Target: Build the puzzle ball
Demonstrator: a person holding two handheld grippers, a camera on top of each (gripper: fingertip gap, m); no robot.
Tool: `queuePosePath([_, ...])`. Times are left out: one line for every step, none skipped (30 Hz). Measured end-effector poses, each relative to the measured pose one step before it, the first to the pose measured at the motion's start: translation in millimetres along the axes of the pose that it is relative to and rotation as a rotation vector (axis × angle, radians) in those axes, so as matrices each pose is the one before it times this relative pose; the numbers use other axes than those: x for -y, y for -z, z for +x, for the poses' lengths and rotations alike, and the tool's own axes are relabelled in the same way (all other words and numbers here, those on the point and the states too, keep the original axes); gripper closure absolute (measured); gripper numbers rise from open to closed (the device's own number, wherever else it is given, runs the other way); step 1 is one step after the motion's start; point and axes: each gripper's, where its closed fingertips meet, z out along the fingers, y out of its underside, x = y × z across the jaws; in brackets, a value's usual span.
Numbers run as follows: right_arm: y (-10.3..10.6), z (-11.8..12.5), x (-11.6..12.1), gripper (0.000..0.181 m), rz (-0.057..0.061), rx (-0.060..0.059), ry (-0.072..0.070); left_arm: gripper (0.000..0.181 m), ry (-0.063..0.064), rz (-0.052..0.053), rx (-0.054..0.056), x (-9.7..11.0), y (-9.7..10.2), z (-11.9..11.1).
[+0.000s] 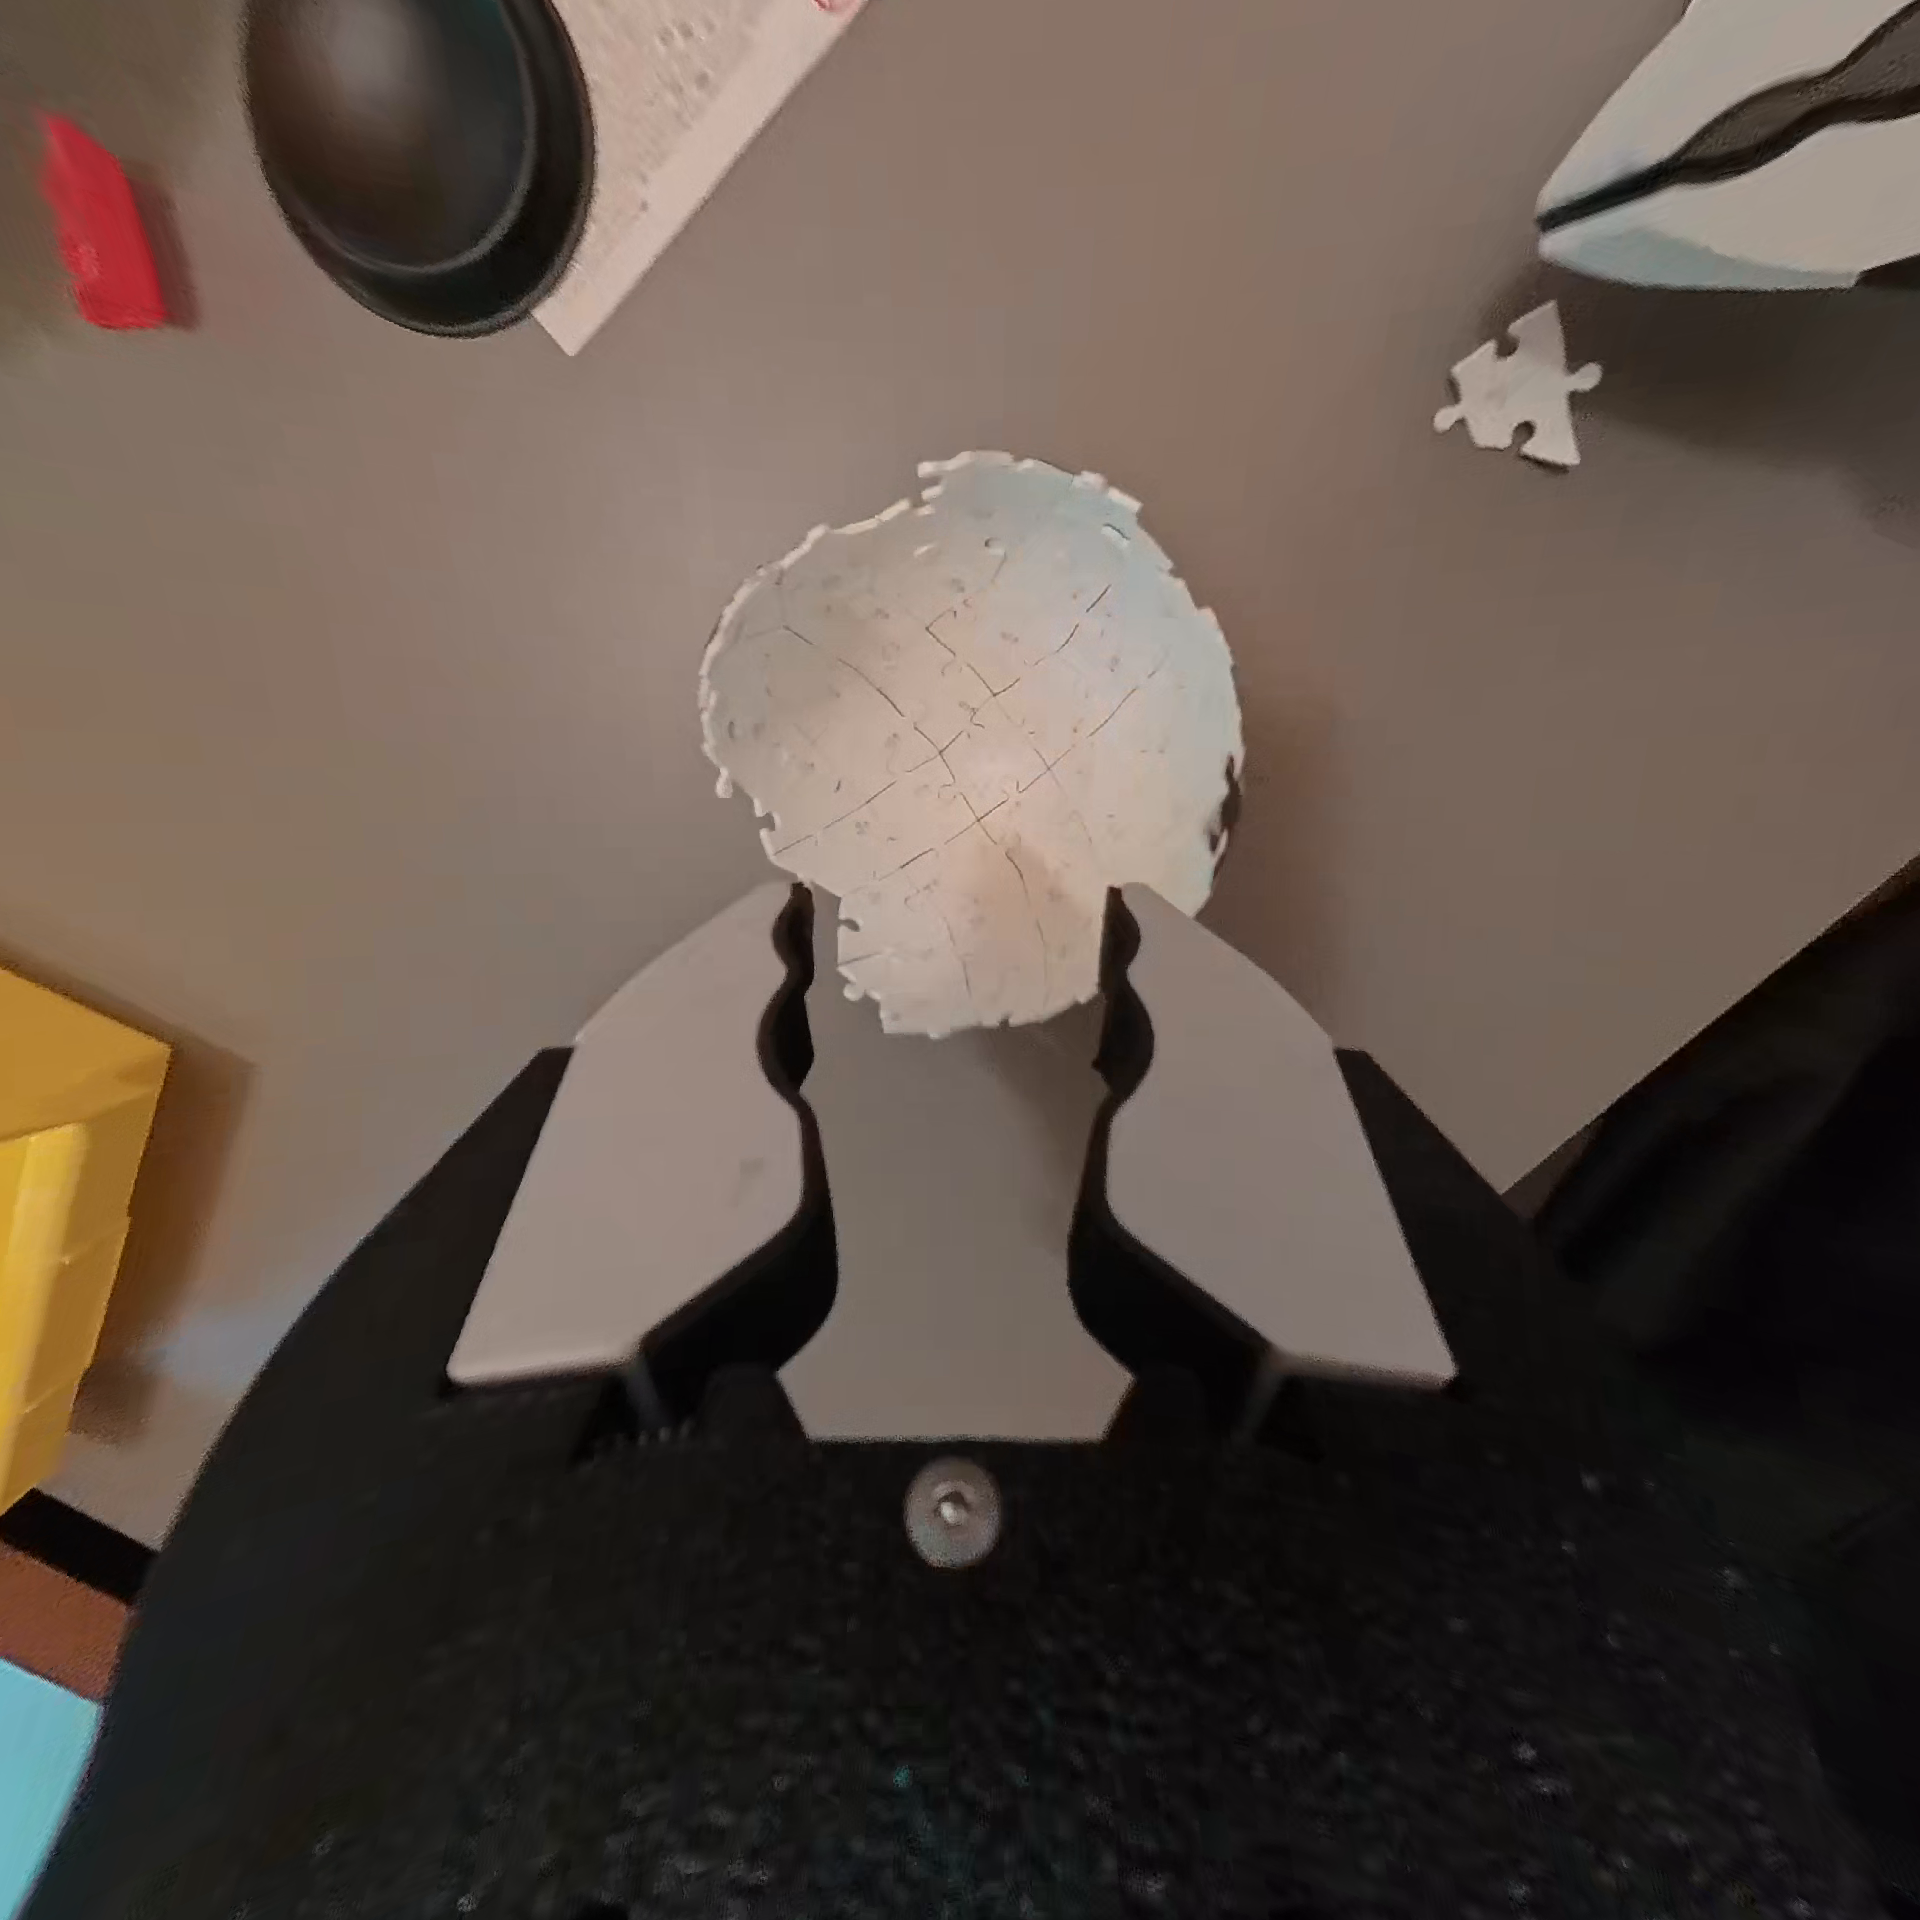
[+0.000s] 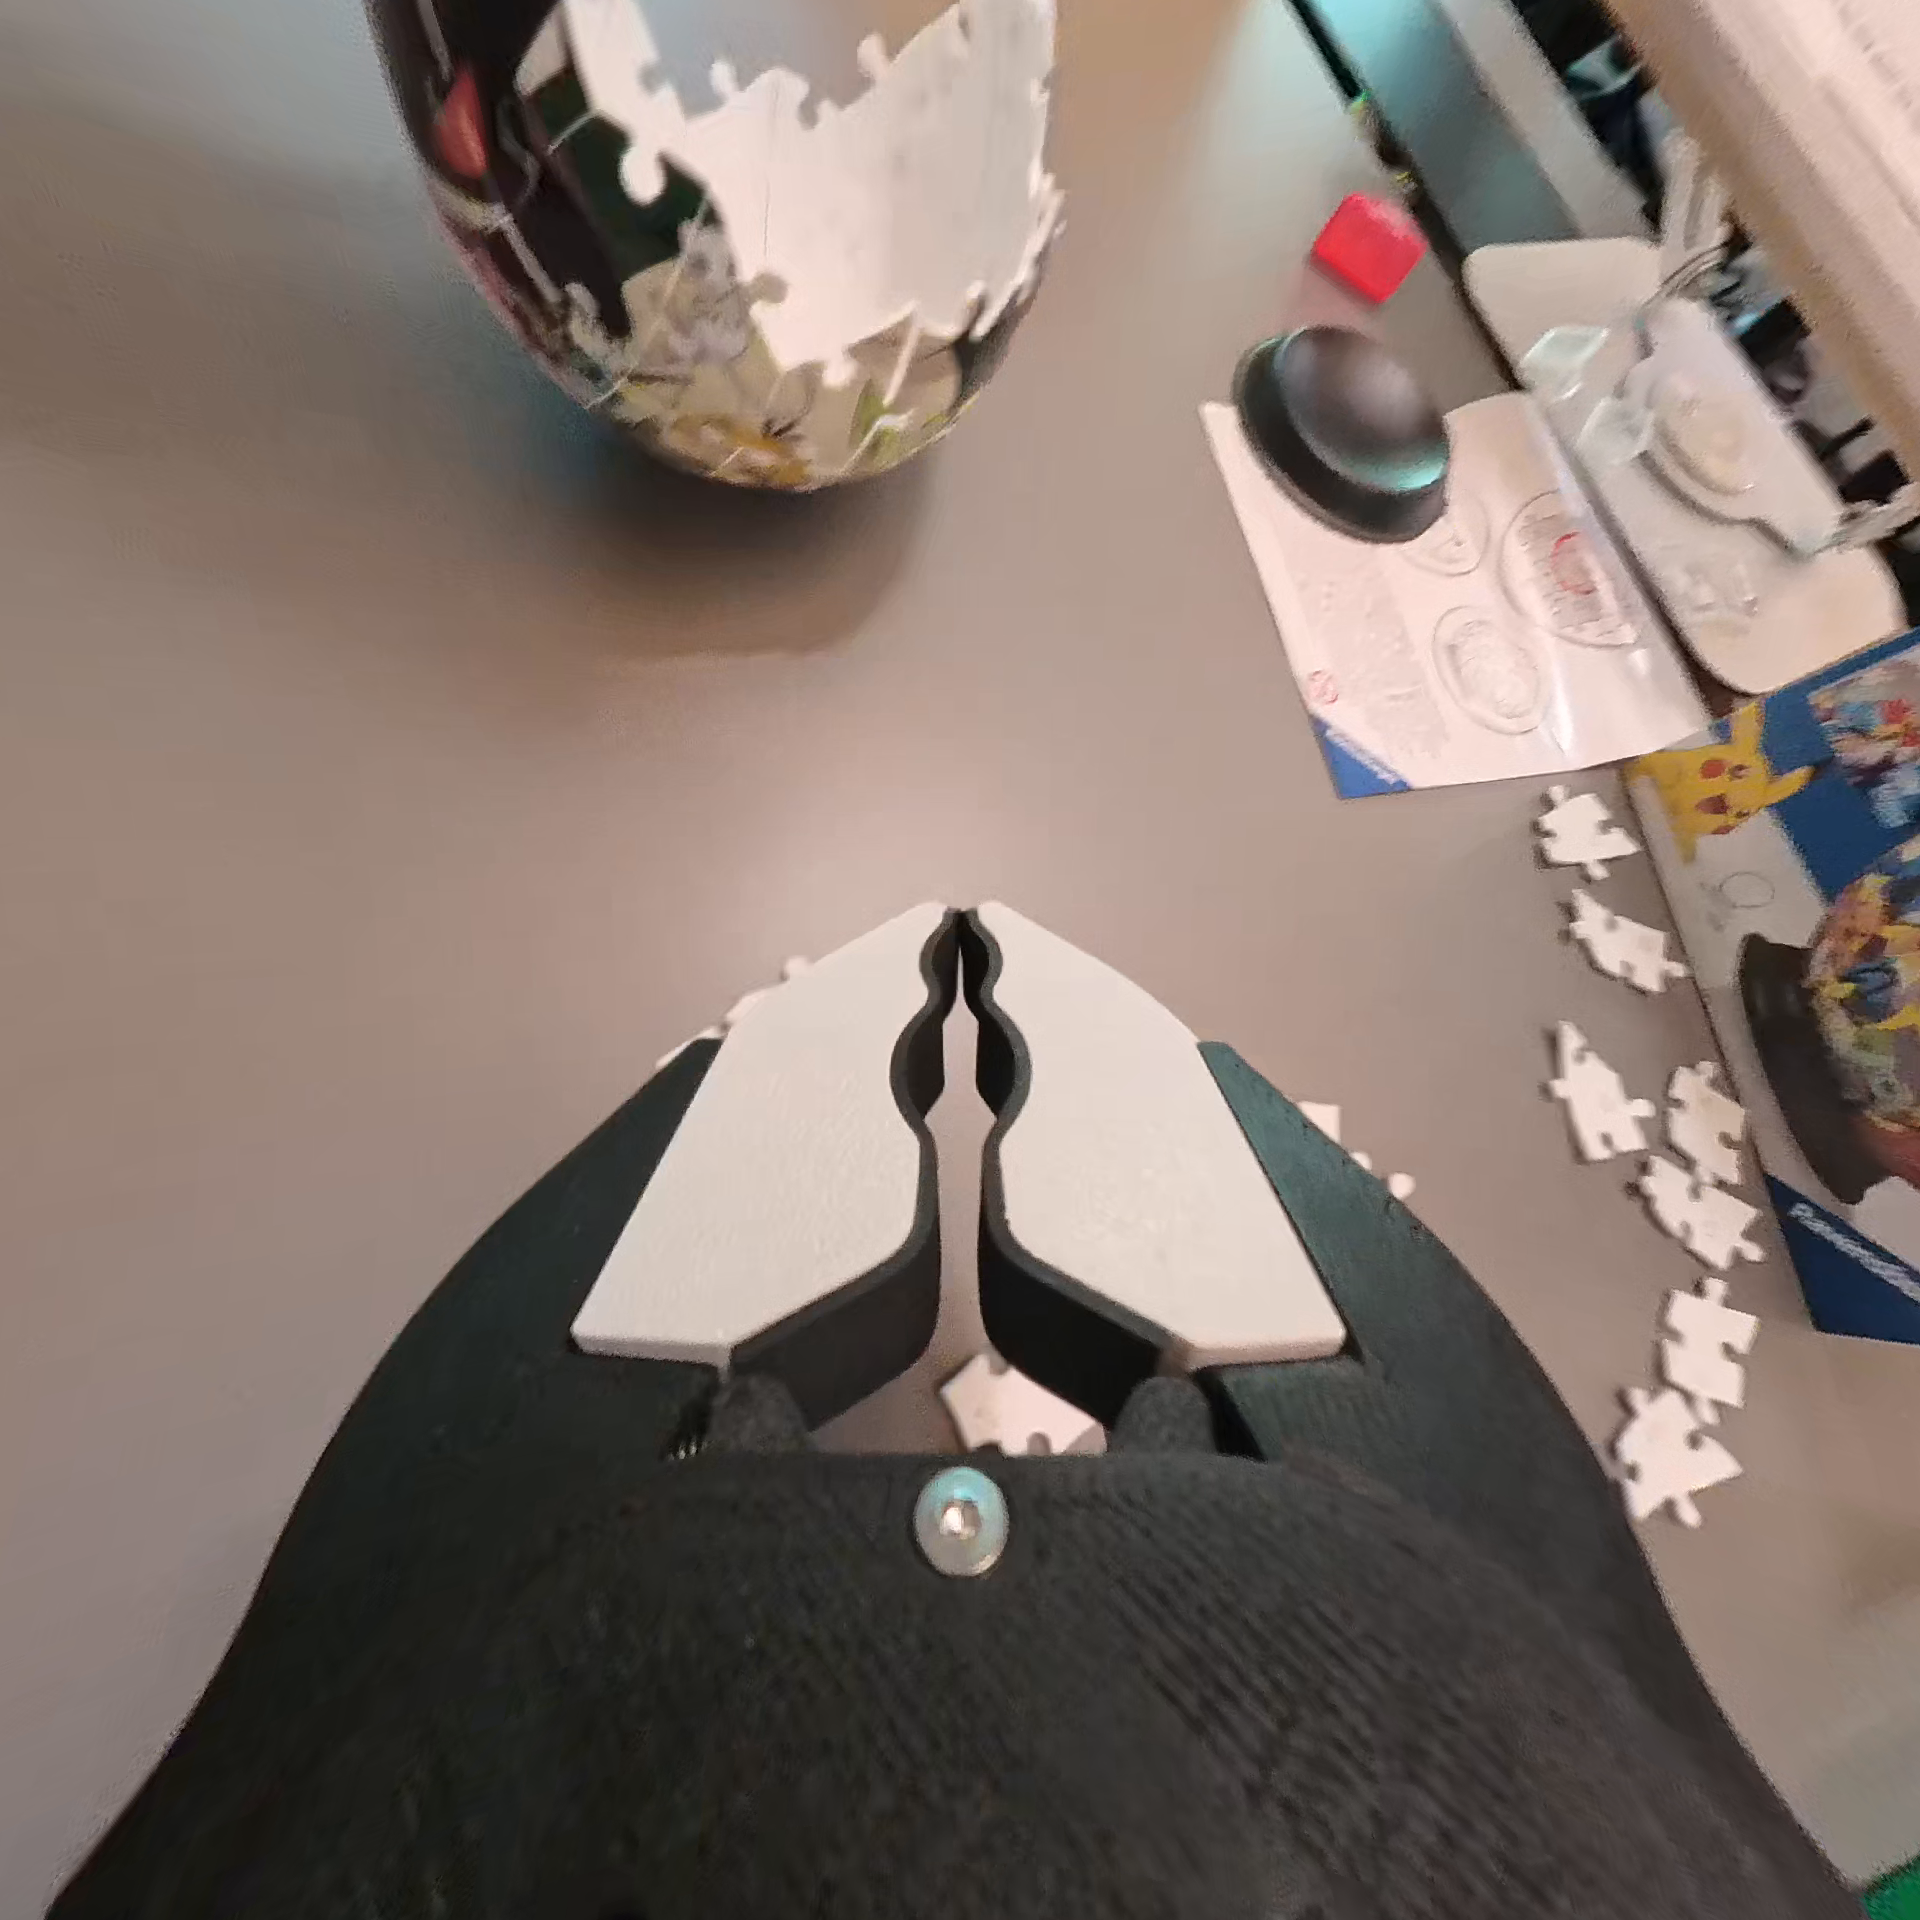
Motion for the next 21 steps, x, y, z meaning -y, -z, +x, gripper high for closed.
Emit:
queuePosePath([1.13,-7.95,-3.44,0.181,-0.0129,0.0483,-0.0019,0.129,0.0015,0.0356,0.0160,-2.66,7.28,0.49])
queuePosePath([1.71,-7.48,-2.85,0.180,-0.0128,0.0447,0.0035,0.129,0.0031,0.0385,0.0134,-3.02,7.52,1.04])
queuePosePath([2.30,-0.18,-1.72,0.172,-0.0075,-0.0108,0.0061,0.129,0.0044,0.0412,0.0121,-3.38,7.55,1.36])
queuePosePath([2.70,1.88,-2.32,0.163,-0.0116,-0.0250,0.0075,0.129,0.0043,0.0441,0.0136,-3.76,7.62,1.64])
queuePosePath([2.12,-2.30,-3.62,0.154,-0.0195,0.0072,0.0092,0.130,0.0037,0.0482,0.0146,-3.93,7.39,1.82])
queuePosePath([1.17,-3.95,-3.44,0.148,-0.0193,0.0212,0.0098,0.131,0.0028,0.0507,0.0101,-4.30,6.40,2.67])
queuePosePath([-0.33,-2.01,-1.99,0.145,-0.0101,0.0075,0.0079,0.132,-0.0016,0.0466,0.0035,-4.48,5.02,3.27])
queuePosePath([-1.91,-2.17,-1.30,0.142,-0.0048,0.0105,0.0072,0.132,-0.0028,0.0372,0.0035,-5.37,3.75,3.01])
queuePosePath([-2.94,-3.82,-2.07,0.140,-0.0125,0.0225,-0.0014,0.133,0.0008,0.0301,0.0063,-5.91,2.76,2.61])
queuePosePath([-3.58,-4.57,-2.65,0.138,-0.0217,0.0319,-0.0049,0.134,0.0038,0.0243,0.0062,-5.84,1.78,2.45])
queuePosePath([-4.12,-1.39,-1.00,0.138,-0.0157,0.0126,-0.0009,0.135,0.0066,0.0189,0.0043,-5.94,1.04,2.57])
queuePosePath([-4.53,0.48,-0.25,0.138,-0.0108,0.0016,-0.0055,0.135,0.0030,0.0143,-0.0008,-5.90,0.12,2.97])
queuePosePath([-5.06,-0.38,-2.51,0.138,-0.0232,0.0135,-0.0097,0.135,-0.0049,0.0086,-0.0039,-6.11,-0.56,3.09])
queuePosePath([-5.10,-1.12,-4.42,0.137,-0.0364,0.0210,-0.0075,0.135,0.0001,-0.0033,0.0079,-7.01,-0.63,1.77])
queuePosePath([-2.52,-1.16,2.22,0.140,0.0069,0.0208,-0.0133,0.135,0.0027,-0.0156,0.0179,-7.67,-0.18,1.15])
queuePosePath([-1.44,0.26,2.47,0.142,0.0106,0.0076,-0.0122,0.135,-0.0134,-0.0124,0.0118,-6.32,-0.13,2.56])
queuePosePath([-1.50,-1.23,-1.75,0.149,-0.0142,0.0153,-0.0041,0.135,-0.0277,0.0003,0.0030,-4.22,-0.10,3.87])
queuePosePath([-0.65,-3.11,0.13,0.159,0.0003,0.0267,-0.0150,0.135,-0.0291,0.0083,-0.0002,-2.83,-0.51,3.86])
queuePosePath([-0.51,-1.49,0.55,0.162,0.0041,0.0136,-0.0169,0.135,-0.0213,0.0090,0.0009,-2.21,-0.81,2.69])
queuePosePath([0.02,0.05,0.14,0.162,0.0017,0.0004,-0.0072,0.135,-0.0114,0.0064,0.0023,-2.11,-1.08,1.49])
queuePosePath([0.11,-0.01,-0.03,0.162,0.0037,-0.0037,-0.0022,0.135,0.0009,0.0030,0.0019,-2.45,-1.31,0.30])
